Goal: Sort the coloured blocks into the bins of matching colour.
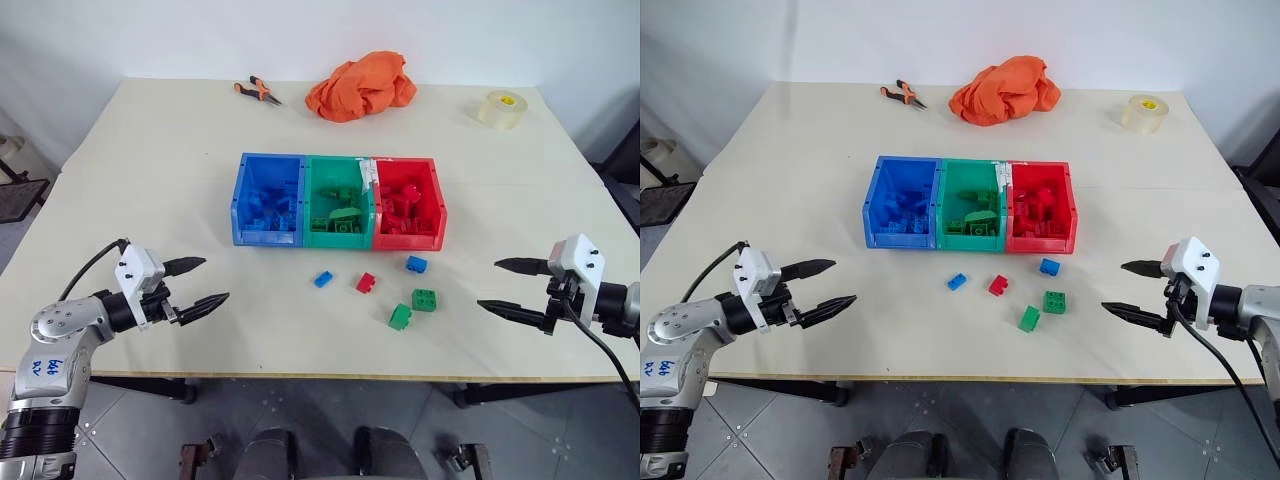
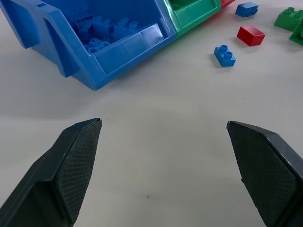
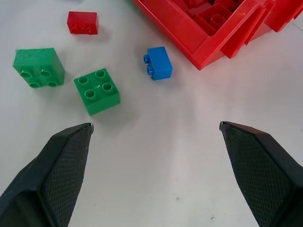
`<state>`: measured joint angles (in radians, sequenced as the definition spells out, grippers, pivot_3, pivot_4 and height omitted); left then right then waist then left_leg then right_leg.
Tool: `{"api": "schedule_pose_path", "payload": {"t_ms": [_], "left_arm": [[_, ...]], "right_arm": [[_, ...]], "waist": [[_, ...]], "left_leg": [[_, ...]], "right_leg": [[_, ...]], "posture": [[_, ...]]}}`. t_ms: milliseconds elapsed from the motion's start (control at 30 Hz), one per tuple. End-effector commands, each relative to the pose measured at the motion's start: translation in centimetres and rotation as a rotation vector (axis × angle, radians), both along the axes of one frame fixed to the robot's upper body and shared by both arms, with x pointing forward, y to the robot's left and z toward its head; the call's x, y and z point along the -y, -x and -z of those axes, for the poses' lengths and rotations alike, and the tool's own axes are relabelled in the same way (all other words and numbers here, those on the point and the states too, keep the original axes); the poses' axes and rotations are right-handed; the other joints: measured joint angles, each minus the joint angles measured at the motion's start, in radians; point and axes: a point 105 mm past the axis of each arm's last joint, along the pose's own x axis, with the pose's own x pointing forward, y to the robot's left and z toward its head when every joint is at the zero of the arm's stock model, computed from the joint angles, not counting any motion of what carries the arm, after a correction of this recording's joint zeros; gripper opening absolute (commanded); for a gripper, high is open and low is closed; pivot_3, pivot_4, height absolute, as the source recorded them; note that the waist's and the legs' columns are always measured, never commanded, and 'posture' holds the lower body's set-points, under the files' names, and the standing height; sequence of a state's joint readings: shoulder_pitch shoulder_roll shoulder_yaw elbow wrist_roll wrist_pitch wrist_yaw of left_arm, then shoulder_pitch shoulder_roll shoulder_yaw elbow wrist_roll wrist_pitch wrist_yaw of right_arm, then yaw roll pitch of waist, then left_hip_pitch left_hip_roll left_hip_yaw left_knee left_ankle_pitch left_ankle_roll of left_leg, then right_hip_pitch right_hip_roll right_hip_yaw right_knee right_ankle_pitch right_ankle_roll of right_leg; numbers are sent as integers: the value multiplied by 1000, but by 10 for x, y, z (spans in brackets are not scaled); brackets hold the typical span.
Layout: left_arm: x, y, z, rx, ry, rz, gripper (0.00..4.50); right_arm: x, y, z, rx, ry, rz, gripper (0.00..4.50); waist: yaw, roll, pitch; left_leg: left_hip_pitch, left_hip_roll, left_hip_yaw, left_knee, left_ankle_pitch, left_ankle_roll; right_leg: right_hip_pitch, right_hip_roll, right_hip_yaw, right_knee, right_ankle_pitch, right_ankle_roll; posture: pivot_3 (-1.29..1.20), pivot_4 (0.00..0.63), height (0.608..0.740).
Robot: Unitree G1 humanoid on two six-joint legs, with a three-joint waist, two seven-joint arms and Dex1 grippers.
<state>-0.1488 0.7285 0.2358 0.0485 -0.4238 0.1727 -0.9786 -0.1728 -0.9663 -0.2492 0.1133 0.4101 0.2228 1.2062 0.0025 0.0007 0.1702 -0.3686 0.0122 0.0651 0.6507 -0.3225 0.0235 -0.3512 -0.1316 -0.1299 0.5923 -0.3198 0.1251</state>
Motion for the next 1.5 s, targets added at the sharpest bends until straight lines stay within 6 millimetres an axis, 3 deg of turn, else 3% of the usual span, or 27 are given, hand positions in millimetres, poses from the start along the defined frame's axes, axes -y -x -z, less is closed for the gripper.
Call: {"api": "schedule_pose_path", "payload": {"t_ms": [33,133,267,567,767,1033,1333,1500], "left_arm": [[1,-1,-8,41,-29,8,4500],[1,-4,-6,21,-24,-3,4500],[17,-11,-1,-4,-30,39,4500],[60,-24,5,-34,-20,259,4500],[66,-27,4,-23,6,334,4500],[60,-16,7,-14,-2,322,4500],[40,23,8,-15,39,258,4500],[31,32,5,-9,34,202,4500]], "right_arm": [[1,-2,-14,65,-4,9,4468],[1,-3,-13,68,-6,12,4468],[3,-5,-11,77,24,45,4468],[40,47,-5,10,86,185,4468],[40,54,-3,-32,120,205,4468],[3,28,12,-63,123,67,4468],[-49,-31,38,-78,145,-137,4468],[-60,-38,51,-105,168,-203,4468]], "waist": [[0,0,0],[0,0,0],[5,0,0],[36,-1,-1],[16,-1,-1],[18,-1,-1],[8,-1,-1],[17,-1,-1]], "left_leg": [[0,0,0,0,0,0],[0,0,0,0,0,0],[0,0,0,1,0,0],[-1,-2,1,1,0,1],[2,0,2,1,0,1],[1,0,1,3,0,1],[0,0,0,5,0,2],[-1,-1,-2,6,-1,3]], "right_leg": [[0,0,0,0,0,0],[0,0,0,0,0,0],[0,0,0,1,0,0],[1,1,0,0,0,1],[2,2,1,-1,0,0],[2,2,0,1,0,0],[2,1,0,1,0,0],[3,0,-2,1,0,0]], "posture": [[0,150,740],[0,150,740],[0,150,740],[0,150,740],[0,150,740],[0,150,740],[0,150,740],[0,150,740]]}}
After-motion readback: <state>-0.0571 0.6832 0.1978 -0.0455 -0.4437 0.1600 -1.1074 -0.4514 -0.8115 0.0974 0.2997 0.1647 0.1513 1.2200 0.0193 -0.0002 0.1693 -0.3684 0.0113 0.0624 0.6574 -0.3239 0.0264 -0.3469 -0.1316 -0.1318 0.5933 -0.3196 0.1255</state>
